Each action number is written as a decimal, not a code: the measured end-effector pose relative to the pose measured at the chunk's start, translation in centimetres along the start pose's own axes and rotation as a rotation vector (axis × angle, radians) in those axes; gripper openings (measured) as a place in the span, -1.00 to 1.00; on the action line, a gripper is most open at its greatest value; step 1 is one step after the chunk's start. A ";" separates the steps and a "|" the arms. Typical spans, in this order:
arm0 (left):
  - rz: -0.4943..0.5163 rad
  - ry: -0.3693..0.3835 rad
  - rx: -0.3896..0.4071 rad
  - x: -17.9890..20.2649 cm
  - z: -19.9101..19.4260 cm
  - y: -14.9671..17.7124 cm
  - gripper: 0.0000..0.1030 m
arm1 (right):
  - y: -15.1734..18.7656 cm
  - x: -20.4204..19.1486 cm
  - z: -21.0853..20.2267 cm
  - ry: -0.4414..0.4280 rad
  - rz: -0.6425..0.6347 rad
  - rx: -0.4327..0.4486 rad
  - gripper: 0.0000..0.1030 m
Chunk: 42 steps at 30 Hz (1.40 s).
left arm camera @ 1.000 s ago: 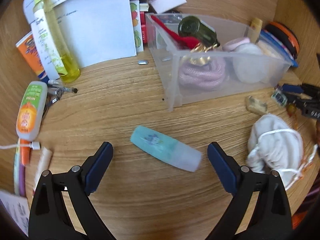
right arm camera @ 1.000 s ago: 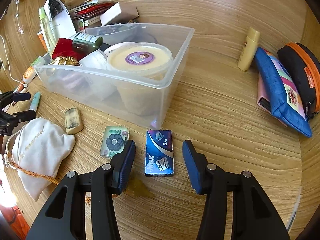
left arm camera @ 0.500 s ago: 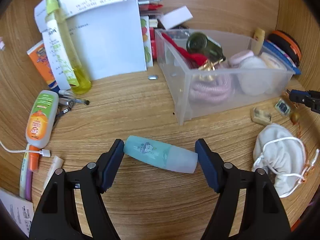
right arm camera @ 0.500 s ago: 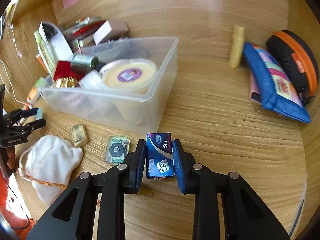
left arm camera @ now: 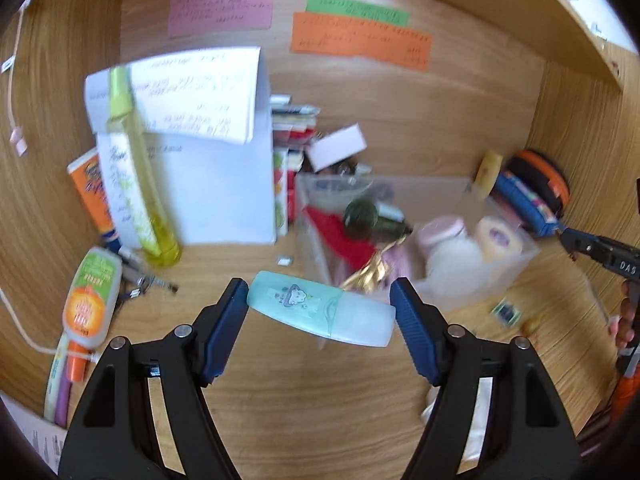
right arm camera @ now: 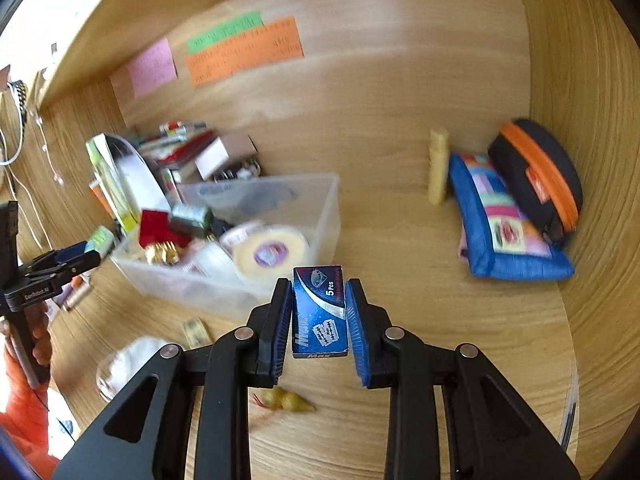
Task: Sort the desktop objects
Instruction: 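Grasp the teal tube with the left gripper while the right grasps the blue packet, then drop the teal tube and blue packet into the clear box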
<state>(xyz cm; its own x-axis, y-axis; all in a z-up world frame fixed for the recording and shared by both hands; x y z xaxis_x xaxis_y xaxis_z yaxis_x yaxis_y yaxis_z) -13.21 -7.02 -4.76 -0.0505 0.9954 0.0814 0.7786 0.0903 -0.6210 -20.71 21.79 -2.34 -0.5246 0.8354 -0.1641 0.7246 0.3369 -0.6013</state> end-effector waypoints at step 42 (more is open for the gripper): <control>0.102 0.039 0.021 3.3 4.6 -4.4 0.61 | -5.2 -11.2 9.3 -0.081 -0.073 -0.059 -0.20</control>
<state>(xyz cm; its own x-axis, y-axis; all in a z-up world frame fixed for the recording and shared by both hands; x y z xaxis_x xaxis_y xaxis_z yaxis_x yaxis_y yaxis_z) -19.71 -3.98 -5.34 0.0530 0.9975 0.0468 0.7652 -0.0105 -0.6437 -22.73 6.61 -4.67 -0.6094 0.7709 -0.1854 0.7070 0.4225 -0.5672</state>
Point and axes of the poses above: each gripper's, at about its wrist camera, not at the fingertips, and z roughly the way its jaws point, x to its right, y to its underside, the point moved 10 cm from there along z, roughly the way its jaws point, and after that the axes turned 15 degrees about -x, right-handed, at the moved point
